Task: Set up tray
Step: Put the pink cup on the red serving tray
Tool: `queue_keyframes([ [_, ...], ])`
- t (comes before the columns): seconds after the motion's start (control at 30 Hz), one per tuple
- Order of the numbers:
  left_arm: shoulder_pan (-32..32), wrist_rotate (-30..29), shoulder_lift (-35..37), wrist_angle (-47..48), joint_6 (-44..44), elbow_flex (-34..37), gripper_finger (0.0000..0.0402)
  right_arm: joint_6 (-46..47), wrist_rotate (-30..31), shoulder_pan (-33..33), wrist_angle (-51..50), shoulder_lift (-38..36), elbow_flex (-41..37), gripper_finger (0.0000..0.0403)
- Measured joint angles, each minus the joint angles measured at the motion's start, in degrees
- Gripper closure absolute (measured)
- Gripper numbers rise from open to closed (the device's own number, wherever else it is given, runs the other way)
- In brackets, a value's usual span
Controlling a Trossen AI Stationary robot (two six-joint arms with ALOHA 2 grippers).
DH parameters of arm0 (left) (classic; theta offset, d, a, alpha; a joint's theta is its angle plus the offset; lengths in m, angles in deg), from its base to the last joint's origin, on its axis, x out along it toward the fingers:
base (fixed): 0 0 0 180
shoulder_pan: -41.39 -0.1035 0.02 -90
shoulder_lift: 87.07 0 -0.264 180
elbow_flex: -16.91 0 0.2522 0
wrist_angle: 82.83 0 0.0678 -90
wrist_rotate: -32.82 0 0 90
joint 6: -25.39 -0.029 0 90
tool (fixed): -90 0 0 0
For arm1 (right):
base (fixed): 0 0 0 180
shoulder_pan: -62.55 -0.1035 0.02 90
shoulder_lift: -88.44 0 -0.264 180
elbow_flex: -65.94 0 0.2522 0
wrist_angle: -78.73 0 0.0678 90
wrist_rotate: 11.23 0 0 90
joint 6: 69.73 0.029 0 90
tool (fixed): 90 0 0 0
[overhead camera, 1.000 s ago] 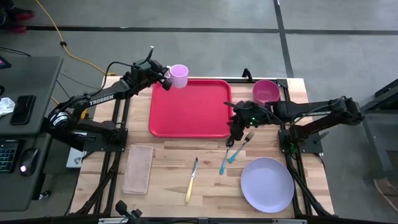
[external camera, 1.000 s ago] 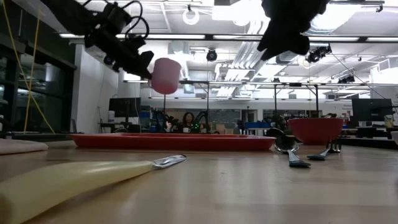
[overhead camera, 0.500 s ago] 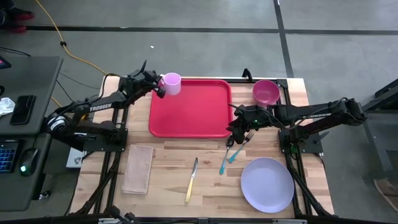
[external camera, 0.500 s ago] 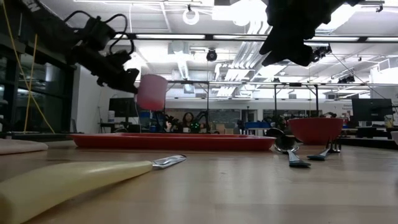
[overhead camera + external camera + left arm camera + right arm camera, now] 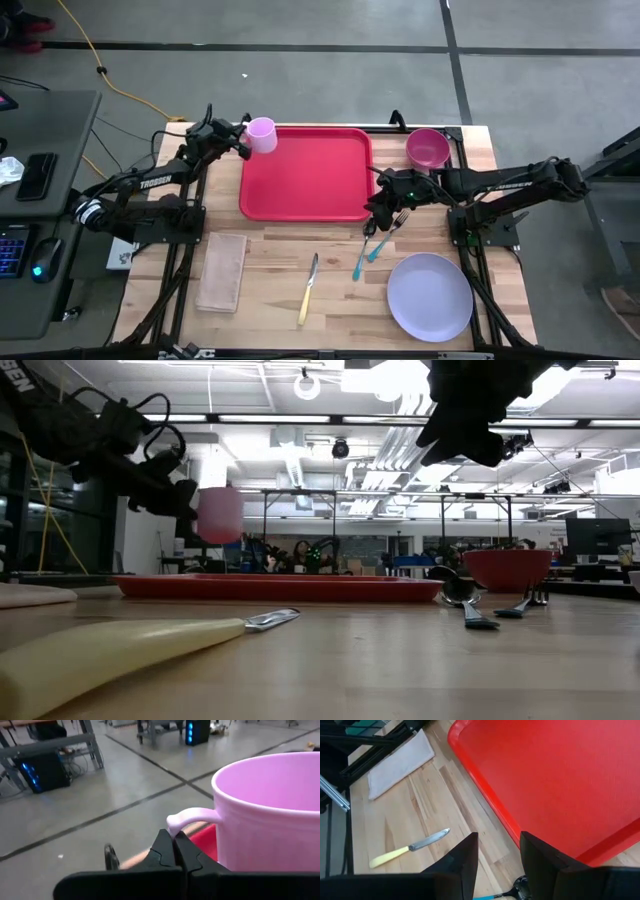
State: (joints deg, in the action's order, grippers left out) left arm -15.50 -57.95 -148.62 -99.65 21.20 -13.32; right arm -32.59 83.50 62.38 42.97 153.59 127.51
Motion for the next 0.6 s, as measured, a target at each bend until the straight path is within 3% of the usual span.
queue_keyframes([
  [0.4,-0.51,-1.17,-0.17,-9.01,-0.72,6.95,0.0392,-0.32,-2.16,0.00,1.08,0.00,0.02,0.0279],
  [0.6,-0.49,-1.29,-0.23,-10.73,-0.06,7.85,0.0392,-3.31,0.56,0.01,0.75,0.00,0.02,0.0279],
])
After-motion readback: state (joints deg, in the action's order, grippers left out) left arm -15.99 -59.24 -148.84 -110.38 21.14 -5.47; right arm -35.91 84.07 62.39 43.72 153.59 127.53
